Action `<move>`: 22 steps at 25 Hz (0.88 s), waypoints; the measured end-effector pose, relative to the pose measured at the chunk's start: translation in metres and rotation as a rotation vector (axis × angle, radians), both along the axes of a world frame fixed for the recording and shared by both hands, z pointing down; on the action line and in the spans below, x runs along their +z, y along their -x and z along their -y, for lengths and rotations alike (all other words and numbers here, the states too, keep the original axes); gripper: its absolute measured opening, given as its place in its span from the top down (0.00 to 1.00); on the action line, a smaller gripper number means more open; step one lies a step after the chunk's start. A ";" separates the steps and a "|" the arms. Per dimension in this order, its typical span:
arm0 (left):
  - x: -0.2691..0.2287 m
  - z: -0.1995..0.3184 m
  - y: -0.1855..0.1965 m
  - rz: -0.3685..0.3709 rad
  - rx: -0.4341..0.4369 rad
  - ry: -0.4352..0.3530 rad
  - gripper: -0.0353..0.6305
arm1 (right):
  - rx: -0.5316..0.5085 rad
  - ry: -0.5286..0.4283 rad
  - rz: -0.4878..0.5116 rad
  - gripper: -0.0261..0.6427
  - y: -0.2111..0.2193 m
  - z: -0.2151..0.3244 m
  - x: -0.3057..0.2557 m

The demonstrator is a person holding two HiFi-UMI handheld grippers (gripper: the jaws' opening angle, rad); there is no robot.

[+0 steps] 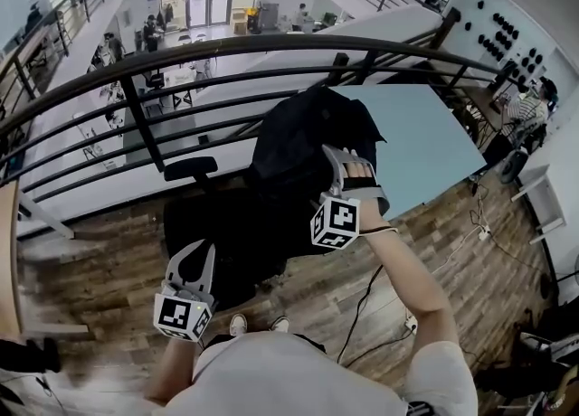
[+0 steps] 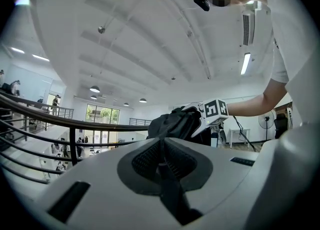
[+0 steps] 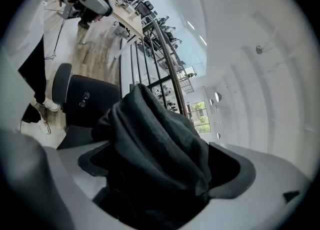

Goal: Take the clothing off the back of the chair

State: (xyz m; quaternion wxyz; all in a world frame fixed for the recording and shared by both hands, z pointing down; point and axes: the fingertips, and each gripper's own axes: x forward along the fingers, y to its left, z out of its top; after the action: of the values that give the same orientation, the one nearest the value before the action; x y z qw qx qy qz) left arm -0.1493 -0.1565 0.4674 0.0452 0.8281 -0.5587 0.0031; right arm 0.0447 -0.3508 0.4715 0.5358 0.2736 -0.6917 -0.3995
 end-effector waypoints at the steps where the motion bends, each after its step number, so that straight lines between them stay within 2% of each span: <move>1: 0.000 0.001 0.001 0.000 -0.002 0.000 0.88 | 0.010 0.002 -0.007 0.16 0.001 0.006 0.000; 14: 0.005 0.006 0.017 -0.031 -0.029 0.009 0.88 | 0.065 0.077 -0.229 0.16 0.017 0.056 0.011; 17: 0.006 0.005 0.014 -0.038 -0.026 0.010 0.88 | 0.088 0.126 -0.249 0.16 0.018 0.059 0.016; 20: 0.005 0.006 0.012 -0.045 -0.018 0.009 0.88 | 0.133 0.161 -0.331 0.17 0.009 0.062 0.027; 21: 0.004 0.007 0.012 -0.046 -0.015 0.008 0.88 | 0.145 0.165 -0.378 0.20 0.006 0.064 0.032; 22: 0.003 0.008 0.011 -0.046 -0.012 0.006 0.88 | 0.155 0.164 -0.430 0.29 0.002 0.065 0.038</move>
State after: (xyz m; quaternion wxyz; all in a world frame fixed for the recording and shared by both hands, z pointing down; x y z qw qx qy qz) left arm -0.1602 -0.1642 0.4709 0.0603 0.8245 -0.5625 -0.0145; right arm 0.0425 -0.4161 0.5092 0.7203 0.1899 -0.5689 -0.3487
